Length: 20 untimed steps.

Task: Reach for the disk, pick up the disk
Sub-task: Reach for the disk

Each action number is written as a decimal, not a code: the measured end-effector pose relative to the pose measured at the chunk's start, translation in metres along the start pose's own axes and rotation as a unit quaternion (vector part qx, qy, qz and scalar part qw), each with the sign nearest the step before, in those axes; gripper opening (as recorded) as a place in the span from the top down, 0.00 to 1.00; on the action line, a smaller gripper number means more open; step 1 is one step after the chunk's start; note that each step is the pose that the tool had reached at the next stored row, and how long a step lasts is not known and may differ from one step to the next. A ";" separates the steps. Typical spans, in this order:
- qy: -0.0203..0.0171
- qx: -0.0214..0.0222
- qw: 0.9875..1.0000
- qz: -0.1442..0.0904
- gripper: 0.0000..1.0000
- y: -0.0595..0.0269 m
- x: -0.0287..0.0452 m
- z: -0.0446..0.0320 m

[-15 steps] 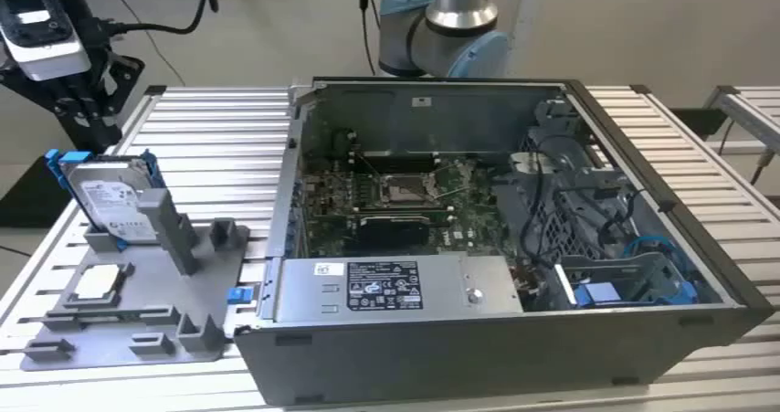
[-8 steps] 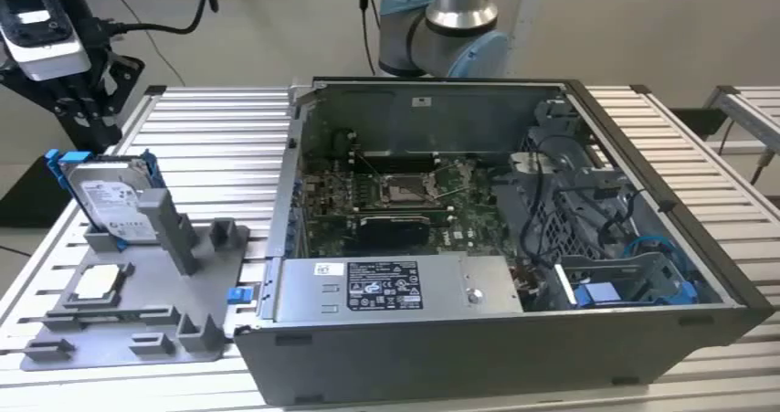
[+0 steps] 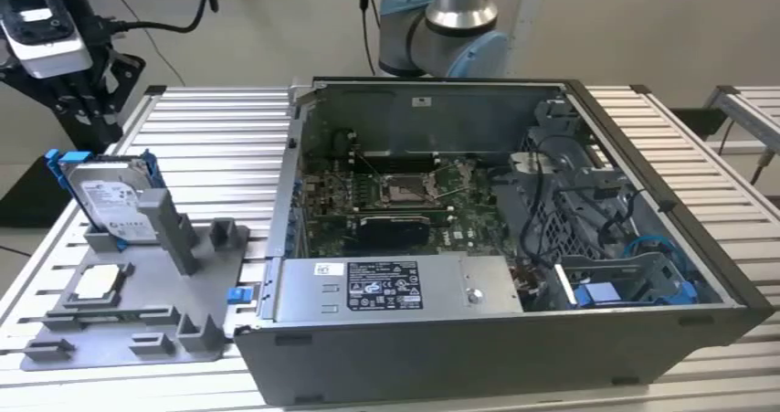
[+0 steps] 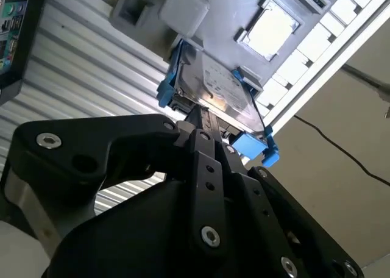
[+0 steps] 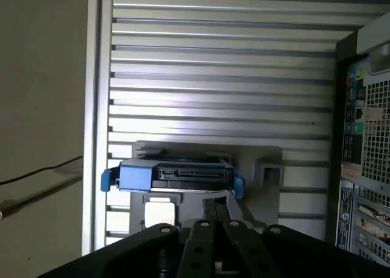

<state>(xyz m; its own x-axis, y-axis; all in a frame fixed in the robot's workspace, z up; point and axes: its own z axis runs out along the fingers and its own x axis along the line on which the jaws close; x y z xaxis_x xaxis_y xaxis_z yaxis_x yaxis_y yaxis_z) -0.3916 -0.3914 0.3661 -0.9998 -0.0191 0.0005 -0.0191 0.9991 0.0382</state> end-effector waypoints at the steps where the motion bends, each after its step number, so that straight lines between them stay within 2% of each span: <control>1: 0.000 0.000 1.000 0.000 1.00 0.0010 0.0015 0.0002; 8: 0.000 0.000 1.000 0.000 1.00 0.0020 0.0272 0.0014; 20: 0.000 0.000 1.000 0.000 1.00 0.0043 0.0507 0.0047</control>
<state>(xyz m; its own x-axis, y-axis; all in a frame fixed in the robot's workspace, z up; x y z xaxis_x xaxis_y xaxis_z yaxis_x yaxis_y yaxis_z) -0.4424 -0.3879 0.3616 -0.9998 -0.0191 0.0006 -0.0191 0.9991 0.0382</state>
